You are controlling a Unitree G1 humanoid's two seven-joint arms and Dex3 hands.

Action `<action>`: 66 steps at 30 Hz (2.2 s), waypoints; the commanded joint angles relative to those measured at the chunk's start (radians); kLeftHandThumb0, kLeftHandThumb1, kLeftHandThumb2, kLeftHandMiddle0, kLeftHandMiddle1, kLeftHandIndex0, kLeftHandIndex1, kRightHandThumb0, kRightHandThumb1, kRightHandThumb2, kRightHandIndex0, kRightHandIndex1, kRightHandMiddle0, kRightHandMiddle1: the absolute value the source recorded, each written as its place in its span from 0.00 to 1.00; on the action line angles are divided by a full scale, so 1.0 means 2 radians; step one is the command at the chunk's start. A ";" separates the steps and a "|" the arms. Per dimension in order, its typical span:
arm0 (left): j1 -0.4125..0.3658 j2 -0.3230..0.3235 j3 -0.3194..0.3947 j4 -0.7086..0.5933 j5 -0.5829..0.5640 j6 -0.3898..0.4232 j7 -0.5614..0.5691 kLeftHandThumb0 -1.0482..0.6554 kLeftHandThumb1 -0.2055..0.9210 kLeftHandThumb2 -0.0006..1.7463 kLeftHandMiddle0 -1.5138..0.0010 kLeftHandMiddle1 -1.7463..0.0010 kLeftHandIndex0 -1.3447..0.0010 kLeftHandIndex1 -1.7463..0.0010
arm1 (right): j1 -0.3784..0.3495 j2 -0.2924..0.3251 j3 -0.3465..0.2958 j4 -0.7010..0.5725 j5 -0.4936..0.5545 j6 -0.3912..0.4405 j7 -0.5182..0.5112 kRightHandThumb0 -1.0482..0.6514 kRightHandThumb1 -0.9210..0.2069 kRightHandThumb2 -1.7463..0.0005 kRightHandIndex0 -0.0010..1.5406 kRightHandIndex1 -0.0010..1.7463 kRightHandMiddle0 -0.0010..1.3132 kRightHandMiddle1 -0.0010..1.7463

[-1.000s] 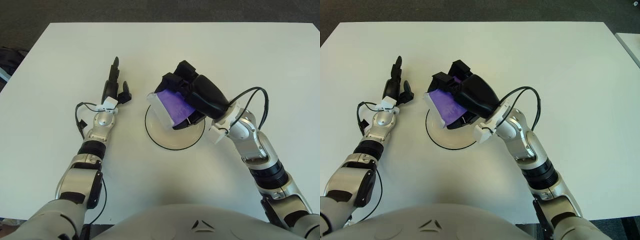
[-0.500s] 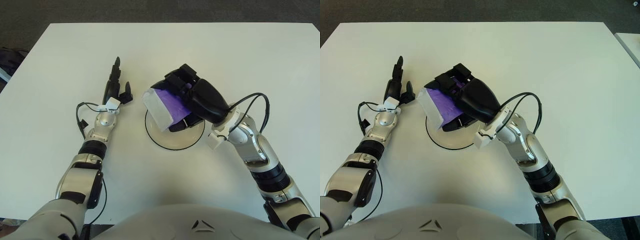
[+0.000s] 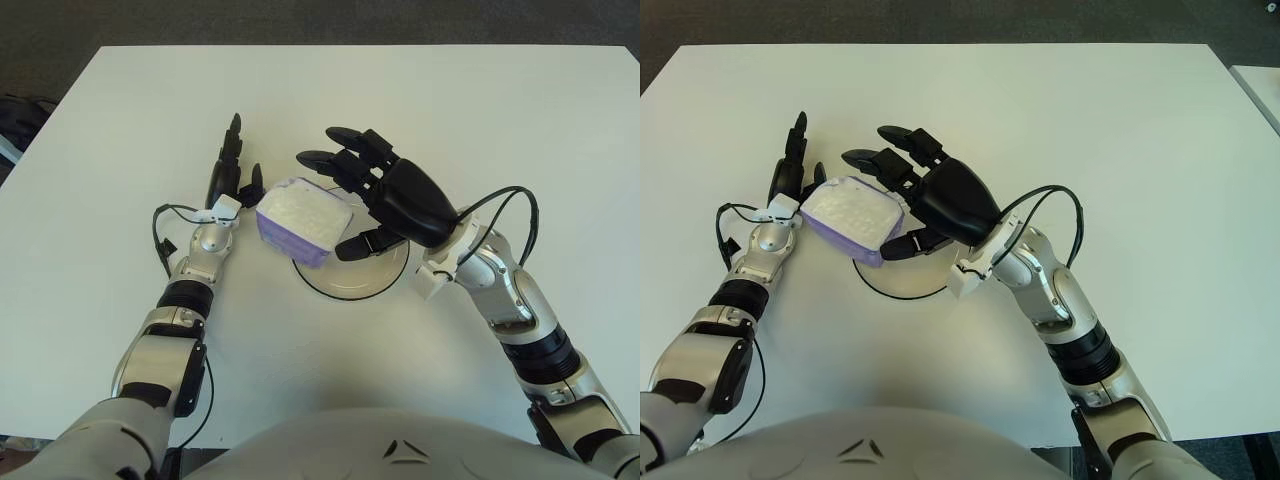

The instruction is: Put the tissue paper into the plate.

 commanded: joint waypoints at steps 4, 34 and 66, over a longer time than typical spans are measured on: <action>0.072 -0.030 -0.012 0.050 0.004 -0.005 0.006 0.09 1.00 0.57 1.00 1.00 1.00 1.00 | 0.005 0.001 0.000 -0.004 -0.001 -0.006 0.001 0.07 0.00 0.55 0.01 0.14 0.00 0.20; 0.073 -0.028 -0.011 0.047 0.002 -0.006 0.004 0.09 1.00 0.57 1.00 1.00 1.00 1.00 | 0.004 0.005 0.001 -0.006 -0.004 -0.003 0.004 0.08 0.00 0.55 0.02 0.12 0.00 0.20; 0.113 -0.025 0.003 -0.020 -0.021 0.055 -0.025 0.09 1.00 0.63 0.99 1.00 0.99 0.96 | -0.030 -0.004 -0.103 0.012 0.114 0.088 0.041 0.00 0.00 0.60 0.00 0.00 0.00 0.00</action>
